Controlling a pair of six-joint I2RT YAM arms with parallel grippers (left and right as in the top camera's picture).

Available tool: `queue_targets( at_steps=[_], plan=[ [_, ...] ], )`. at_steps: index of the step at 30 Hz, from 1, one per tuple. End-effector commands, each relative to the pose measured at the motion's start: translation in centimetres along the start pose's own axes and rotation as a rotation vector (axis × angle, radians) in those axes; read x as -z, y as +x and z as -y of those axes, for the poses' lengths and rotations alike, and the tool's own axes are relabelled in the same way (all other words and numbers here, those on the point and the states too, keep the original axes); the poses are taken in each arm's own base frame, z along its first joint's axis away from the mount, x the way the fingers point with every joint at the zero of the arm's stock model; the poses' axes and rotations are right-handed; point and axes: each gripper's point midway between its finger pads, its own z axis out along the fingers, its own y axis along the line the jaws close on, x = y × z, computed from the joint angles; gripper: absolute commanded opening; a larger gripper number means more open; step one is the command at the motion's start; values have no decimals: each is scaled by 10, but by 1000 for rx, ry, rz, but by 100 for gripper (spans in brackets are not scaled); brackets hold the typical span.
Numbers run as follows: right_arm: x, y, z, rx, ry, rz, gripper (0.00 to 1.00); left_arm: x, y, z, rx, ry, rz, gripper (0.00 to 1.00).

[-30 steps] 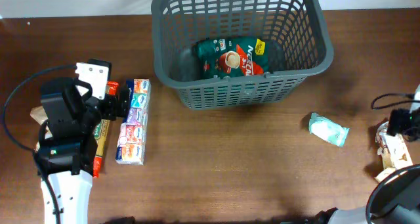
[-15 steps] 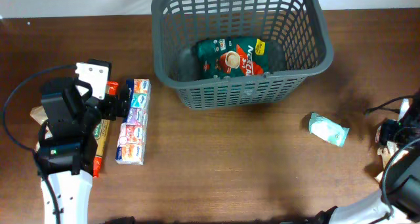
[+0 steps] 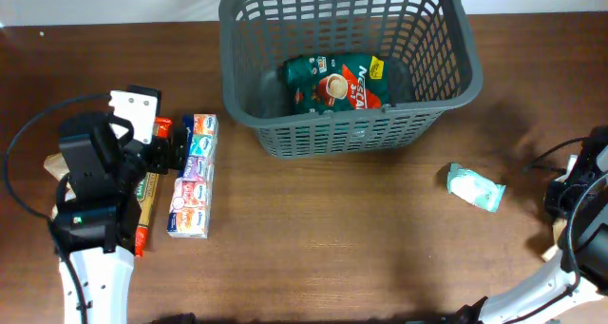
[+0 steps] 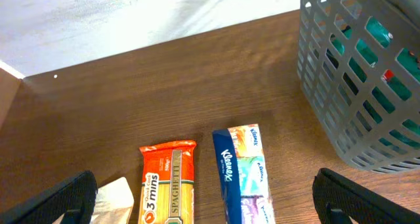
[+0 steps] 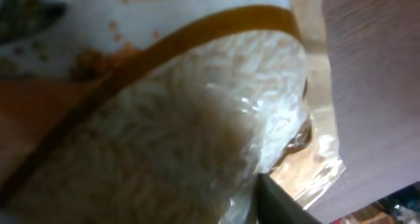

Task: Pack container
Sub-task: 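Grasp the clear snack bag on the right with the right gripper, then carry the snack bag into the basket and open the right gripper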

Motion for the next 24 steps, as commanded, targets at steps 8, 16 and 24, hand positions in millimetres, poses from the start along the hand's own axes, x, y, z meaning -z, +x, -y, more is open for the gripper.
queue_targets(
  at_steps=[8, 16, 24],
  plan=[
    [-12, -8, -19, -98, -89, -1, 4, 2, -9, -1, -12, 8, 23, 99],
    [84, -65, -45, -150, -443, 270, 4, 2, -9, -1, -12, 8, 23, 99],
    [302, -80, -9, -157, -597, 762, 4, 2, -9, -1, -12, 8, 22, 99]
  ],
)
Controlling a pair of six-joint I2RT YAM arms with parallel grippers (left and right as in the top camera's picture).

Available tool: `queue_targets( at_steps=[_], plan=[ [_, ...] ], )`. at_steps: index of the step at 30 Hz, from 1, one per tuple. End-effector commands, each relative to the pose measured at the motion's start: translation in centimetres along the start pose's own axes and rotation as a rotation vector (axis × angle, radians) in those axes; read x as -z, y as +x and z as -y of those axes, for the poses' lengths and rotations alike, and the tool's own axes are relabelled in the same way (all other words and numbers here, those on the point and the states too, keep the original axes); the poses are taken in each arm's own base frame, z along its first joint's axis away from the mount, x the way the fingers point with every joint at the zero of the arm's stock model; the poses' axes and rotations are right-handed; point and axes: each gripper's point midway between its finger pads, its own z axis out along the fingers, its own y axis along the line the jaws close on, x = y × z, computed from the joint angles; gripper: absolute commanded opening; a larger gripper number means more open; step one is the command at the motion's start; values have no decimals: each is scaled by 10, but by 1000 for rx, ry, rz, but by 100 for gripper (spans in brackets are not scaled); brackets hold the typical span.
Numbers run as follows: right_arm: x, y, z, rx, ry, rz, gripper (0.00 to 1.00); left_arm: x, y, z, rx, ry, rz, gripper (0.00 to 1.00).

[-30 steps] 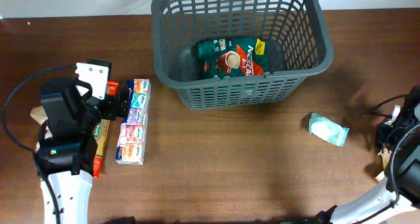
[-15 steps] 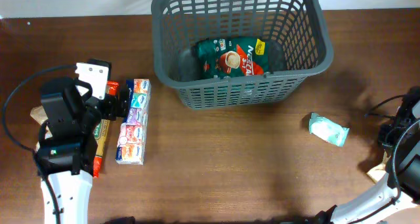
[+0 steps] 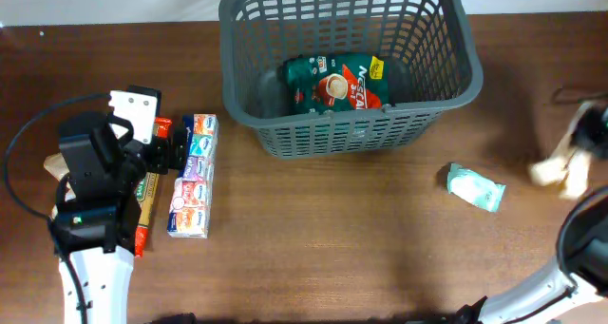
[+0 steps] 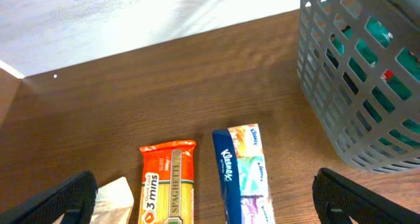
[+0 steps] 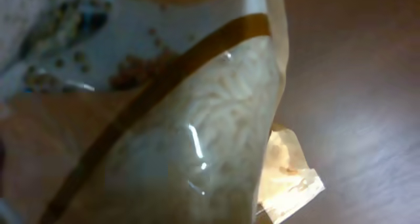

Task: Pack container
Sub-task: 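Carry the snack bag into the basket and open the right gripper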

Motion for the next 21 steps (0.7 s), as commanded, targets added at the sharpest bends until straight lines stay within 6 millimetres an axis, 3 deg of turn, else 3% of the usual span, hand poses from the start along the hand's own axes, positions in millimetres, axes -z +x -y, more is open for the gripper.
queue_targets(
  at_steps=[1, 2, 5, 8, 11, 15, 21],
  plan=[
    [130, -43, -66, 79, -189, 328, 4, 2, -9, -1, -12, 8, 23, 99],
    [173, -46, -96, 145, -264, 415, 4, 2, -9, -1, -12, 8, 23, 99],
    [227, -37, -142, 259, -340, 519, 4, 2, -9, -1, -12, 8, 23, 99],
    [274, -15, -196, 454, -395, 626, 4, 2, -9, -1, -12, 8, 23, 99],
    [307, 17, -250, 664, -462, 703, 4, 2, -9, -1, -12, 8, 23, 99],
    [317, 66, -318, 946, -560, 723, 4, 2, -9, -1, -12, 8, 23, 99],
    [273, 107, -385, 1234, -531, 653, 4, 2, -9, -1, -12, 8, 23, 99]
  ],
)
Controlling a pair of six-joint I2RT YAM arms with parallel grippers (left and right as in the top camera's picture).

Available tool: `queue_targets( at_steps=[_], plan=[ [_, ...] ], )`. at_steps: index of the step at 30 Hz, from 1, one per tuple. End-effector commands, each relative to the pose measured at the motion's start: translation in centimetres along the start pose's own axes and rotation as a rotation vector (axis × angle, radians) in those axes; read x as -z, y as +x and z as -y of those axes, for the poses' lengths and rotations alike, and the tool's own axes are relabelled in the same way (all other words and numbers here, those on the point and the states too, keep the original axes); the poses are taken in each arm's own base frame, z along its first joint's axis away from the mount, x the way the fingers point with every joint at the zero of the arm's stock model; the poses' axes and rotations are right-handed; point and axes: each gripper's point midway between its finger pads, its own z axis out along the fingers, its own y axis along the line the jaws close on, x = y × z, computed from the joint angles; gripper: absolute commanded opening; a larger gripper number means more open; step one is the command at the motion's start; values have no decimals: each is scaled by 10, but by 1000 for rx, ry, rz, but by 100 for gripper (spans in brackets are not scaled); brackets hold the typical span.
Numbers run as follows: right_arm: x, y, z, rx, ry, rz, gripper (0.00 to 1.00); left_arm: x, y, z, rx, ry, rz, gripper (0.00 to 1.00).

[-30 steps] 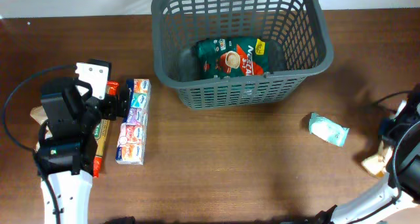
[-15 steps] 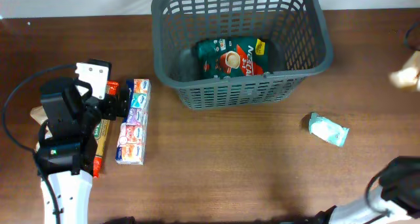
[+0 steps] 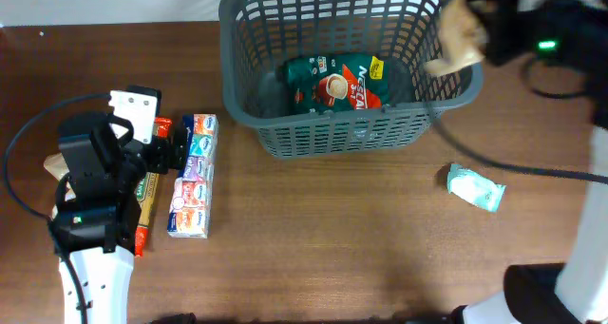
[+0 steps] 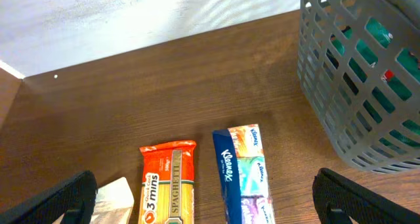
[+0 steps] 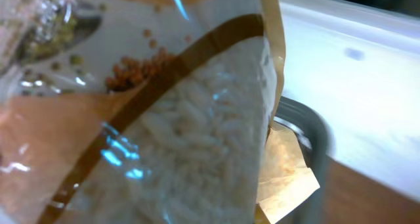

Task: Pack container
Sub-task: 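Carry the snack bag into the basket and open the right gripper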

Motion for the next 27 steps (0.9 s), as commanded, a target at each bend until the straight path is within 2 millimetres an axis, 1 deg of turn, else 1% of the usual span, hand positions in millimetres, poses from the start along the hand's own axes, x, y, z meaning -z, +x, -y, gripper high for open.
queue_targets(
  at_steps=[1, 2, 4, 8, 10, 12, 16, 21, 22, 23, 24, 26, 27],
  plan=[
    [-49, 10, -13, 203, -8, -83, 4, 2, -9, -1, -12, 8, 22, 99],
    [-62, 15, -13, 230, -4, -111, 4, 2, -9, -1, -12, 8, 22, 99],
    [-88, 28, -7, 261, 22, -173, 4, 2, -9, -1, -12, 8, 22, 99],
    [-139, 64, 4, 247, 9, -296, 4, 2, -9, -1, -12, 8, 22, 99],
    [-158, 80, 7, 235, -6, -340, 4, 2, -9, -1, -12, 8, 22, 99],
    [-177, 101, 9, 218, -28, -402, 4, 2, -9, -1, -12, 8, 22, 99],
    [-196, 132, 12, 197, -46, -498, 4, 2, -9, -1, -12, 8, 22, 99],
    [-206, 155, 14, 173, -61, -554, 4, 2, -9, -1, -12, 8, 22, 99],
    [-207, 160, 14, 165, -64, -566, 12, 2, -9, -1, -12, 8, 22, 99],
    [-208, 165, 14, 155, -63, -580, 32, 2, -9, -1, -12, 8, 22, 99],
    [-209, 169, 16, 139, -48, -592, 42, 2, -9, -1, -12, 8, 22, 99],
    [-211, 173, 21, 118, -9, -608, 47, 2, -9, -1, -12, 8, 22, 99],
    [-209, 173, 24, 118, 8, -612, 53, 2, -9, -1, -12, 8, 22, 99]
  ],
)
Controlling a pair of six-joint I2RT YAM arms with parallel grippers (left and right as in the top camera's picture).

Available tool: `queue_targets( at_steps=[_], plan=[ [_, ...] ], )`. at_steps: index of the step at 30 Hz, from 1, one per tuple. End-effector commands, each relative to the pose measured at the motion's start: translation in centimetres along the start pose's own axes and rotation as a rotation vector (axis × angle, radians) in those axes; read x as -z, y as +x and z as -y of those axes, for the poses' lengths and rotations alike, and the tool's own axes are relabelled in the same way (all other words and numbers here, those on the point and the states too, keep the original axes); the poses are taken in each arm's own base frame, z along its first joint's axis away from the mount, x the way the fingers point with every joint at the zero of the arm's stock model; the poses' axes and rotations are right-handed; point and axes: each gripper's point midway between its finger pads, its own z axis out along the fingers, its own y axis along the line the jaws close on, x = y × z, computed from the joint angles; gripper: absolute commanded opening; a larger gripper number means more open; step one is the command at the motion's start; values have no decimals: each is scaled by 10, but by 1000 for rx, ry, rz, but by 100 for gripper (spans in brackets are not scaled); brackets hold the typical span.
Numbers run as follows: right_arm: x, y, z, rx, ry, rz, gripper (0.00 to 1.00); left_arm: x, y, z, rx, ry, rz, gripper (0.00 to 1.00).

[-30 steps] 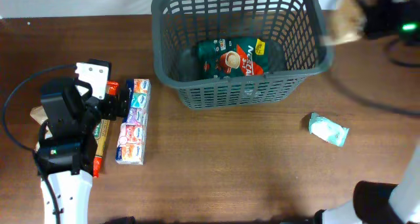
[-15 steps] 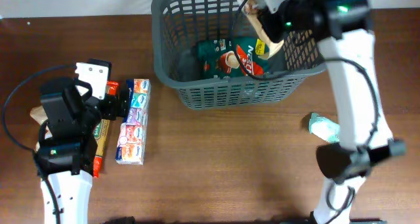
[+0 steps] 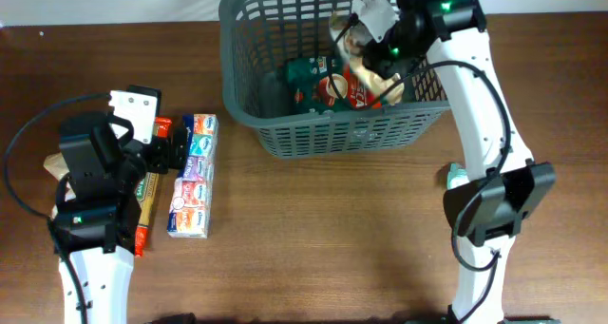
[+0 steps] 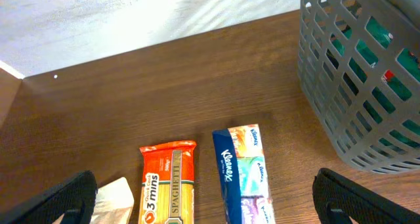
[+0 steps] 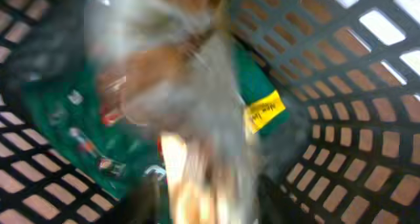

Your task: Pack container

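Note:
The grey basket [image 3: 342,139] stands at the back of the table with a green coffee pack [image 3: 313,86] inside. My right gripper [image 3: 382,41] is down in the basket, shut on a clear bag of rice [image 3: 366,66]. In the right wrist view the bag [image 5: 190,86] is blurred between the fingers, over the green pack [image 5: 59,119]. My left gripper [image 4: 207,201] hangs open above an orange spaghetti pack [image 4: 168,184] and a Kleenex tissue pack [image 4: 244,171], holding nothing.
A small teal and white packet [image 3: 475,188] lies on the table right of the basket. A pale wrapped packet [image 4: 115,198] lies left of the spaghetti. The basket's slotted wall [image 4: 354,86] rises to the right of the left gripper.
My right gripper has moved with the rice bag from the basket's right rim to inside the basket, over the green pack. The left arm has not moved.
My right gripper held the rice bag at the table's far right edge. It then held the bag higher at the right edge, then at the basket's back right rim, and now inside the basket. The left gripper stayed open over the spaghetti and tissues throughout.

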Motion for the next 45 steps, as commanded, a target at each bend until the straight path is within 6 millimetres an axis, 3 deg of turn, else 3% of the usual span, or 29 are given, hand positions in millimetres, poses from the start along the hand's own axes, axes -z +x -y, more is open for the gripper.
queue_targets(
  at_steps=[1, 3, 7, 10, 12, 16, 19, 22, 25, 27, 32, 36, 41, 45],
  plan=[
    [14, 2, 12, -51, 75, -1, 58, 2, -9, -1, -13, 8, 22, 99],
    [32, -1, 16, -80, 116, 23, 61, 2, -9, -1, -13, 8, 22, 99],
    [111, -5, 30, -146, 250, 142, 67, 2, -9, -1, -13, 8, 22, 99],
    [170, 7, 48, -229, 331, 232, 68, 2, -9, -1, -13, 8, 22, 99],
    [208, 24, 66, -313, 395, 286, 68, 2, -9, -1, -13, 8, 22, 99],
    [276, 79, 108, -500, 550, 356, 68, 2, -9, -1, -13, 8, 22, 99],
    [288, 135, 136, -663, 619, 349, 68, 2, -9, -1, -13, 8, 22, 99],
    [259, 195, 151, -851, 594, 308, 68, 2, -9, -1, -13, 8, 22, 99],
    [191, 252, 141, -1031, 468, 193, 69, 2, -9, -1, -13, 8, 22, 99],
    [148, 272, 121, -1071, 364, 103, 69, 2, -9, -1, -13, 8, 22, 99],
    [64, 302, 69, -1100, 165, -105, 68, 2, -9, -1, -13, 8, 22, 99],
    [27, 306, 46, -1071, 90, -191, 68, 2, -9, -1, -13, 8, 22, 99],
    [-1, 307, 38, -1041, 57, -251, 69, 2, -9, -1, -13, 8, 22, 99],
    [-13, 323, 41, -1044, 85, -321, 74, 2, -9, -1, -13, 8, 22, 99]
  ],
)
